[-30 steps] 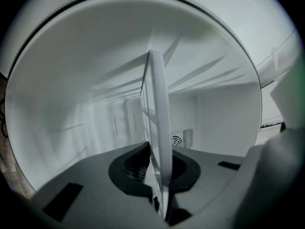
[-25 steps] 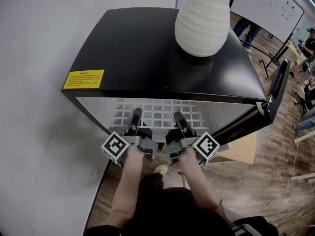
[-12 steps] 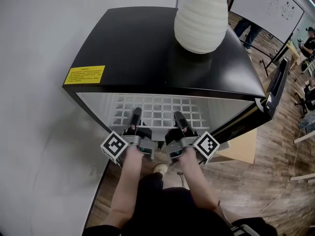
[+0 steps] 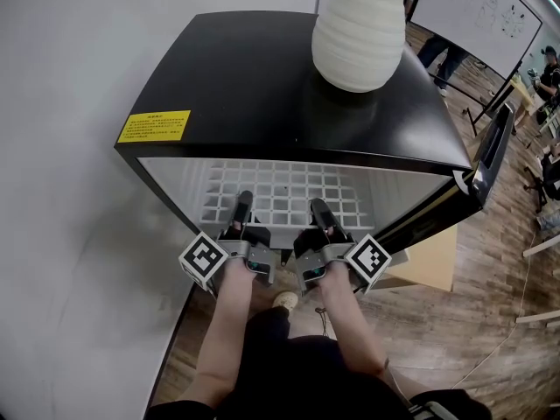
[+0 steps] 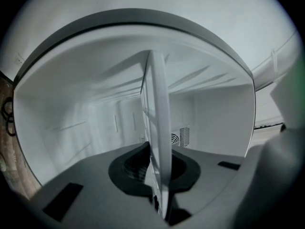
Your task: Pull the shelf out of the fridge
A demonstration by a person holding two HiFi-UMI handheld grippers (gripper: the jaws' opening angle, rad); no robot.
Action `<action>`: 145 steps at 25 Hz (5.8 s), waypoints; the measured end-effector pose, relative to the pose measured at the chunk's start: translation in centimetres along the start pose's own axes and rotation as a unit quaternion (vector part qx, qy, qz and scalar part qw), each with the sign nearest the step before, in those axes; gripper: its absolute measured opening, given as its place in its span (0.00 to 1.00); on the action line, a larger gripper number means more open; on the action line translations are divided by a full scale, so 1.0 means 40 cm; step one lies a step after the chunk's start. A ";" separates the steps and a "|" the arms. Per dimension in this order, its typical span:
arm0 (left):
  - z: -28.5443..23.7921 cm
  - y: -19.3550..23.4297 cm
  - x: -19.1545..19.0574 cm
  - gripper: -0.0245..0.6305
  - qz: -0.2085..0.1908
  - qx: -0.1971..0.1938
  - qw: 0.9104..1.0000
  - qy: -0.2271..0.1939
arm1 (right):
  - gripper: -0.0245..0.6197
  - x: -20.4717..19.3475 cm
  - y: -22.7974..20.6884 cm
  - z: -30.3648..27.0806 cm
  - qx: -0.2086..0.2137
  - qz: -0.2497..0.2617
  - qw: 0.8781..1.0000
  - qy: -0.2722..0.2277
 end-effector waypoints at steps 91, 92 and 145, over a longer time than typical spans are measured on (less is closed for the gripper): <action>-0.020 0.005 0.006 0.08 0.000 0.006 1.000 0.022 | 0.05 0.005 0.002 -0.010 -0.006 0.005 1.000 -0.020; -0.015 0.005 0.005 0.08 0.000 0.006 1.000 0.022 | 0.05 0.004 0.000 -0.006 -0.007 0.005 1.000 -0.020; 0.225 -0.023 -0.120 0.30 -0.228 0.030 0.965 0.126 | 0.15 -0.044 0.017 0.236 -0.028 0.224 0.974 -0.010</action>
Point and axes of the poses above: the fingertips, and each gripper's own axes: z backward along the fingers, y to its left, x out of its top, the point moved 1 cm from there along z, backward along the fingers, and after that the axes turned 11 degrees about -z, right-handed, at the moved point
